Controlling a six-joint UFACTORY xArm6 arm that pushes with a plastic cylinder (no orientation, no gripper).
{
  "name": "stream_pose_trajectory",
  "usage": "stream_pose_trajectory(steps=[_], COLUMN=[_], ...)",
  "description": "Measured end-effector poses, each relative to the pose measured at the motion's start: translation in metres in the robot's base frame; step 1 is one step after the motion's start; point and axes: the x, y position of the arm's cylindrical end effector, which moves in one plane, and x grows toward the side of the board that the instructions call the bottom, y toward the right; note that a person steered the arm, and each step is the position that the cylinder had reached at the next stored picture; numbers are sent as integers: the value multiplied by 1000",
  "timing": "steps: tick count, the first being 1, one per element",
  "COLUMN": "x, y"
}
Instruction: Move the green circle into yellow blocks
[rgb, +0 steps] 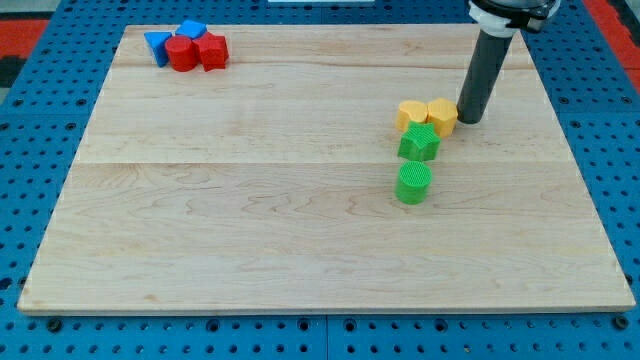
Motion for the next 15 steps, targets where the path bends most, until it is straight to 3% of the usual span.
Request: stream_pose_trajectory(steps=[1,2,3,4,5,6,8,10,12,14,15], x=[21,105,115,105,133,129,73,47,44,14,-42], y=[18,2,-75,-114,-121,-166,-144,-186,-129,-331,-430])
